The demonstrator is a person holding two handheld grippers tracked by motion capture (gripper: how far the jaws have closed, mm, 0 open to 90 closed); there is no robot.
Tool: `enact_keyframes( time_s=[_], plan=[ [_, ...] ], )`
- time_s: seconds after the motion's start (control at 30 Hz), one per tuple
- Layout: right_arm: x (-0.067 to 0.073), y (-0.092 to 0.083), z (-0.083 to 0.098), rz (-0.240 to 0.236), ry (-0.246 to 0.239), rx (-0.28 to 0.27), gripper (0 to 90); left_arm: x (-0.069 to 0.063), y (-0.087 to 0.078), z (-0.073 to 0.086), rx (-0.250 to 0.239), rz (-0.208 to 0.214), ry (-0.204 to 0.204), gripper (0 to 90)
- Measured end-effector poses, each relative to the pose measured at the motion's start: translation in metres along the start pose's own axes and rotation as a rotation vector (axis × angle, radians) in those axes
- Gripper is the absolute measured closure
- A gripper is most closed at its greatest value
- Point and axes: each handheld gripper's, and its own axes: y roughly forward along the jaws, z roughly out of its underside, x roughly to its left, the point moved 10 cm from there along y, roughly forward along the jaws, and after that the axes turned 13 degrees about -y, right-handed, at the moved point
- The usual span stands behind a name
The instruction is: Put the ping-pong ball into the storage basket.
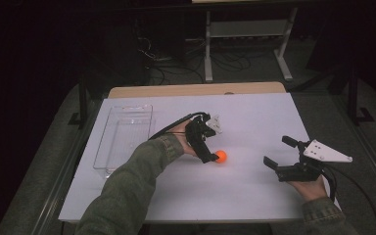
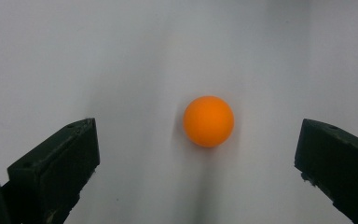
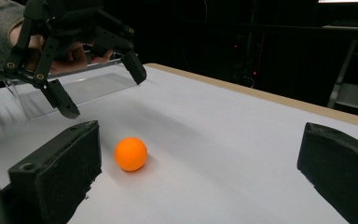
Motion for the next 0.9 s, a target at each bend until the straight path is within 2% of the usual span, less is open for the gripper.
enact_keyframes(
  time_s=[0.9],
  plan=[
    [0.001, 0.000, 0.000, -0.005, 0.000, 0.000, 0.0, -0.009, 0.025, 0.001, 0.041, 0.032, 0.022, 0.0]
  ],
)
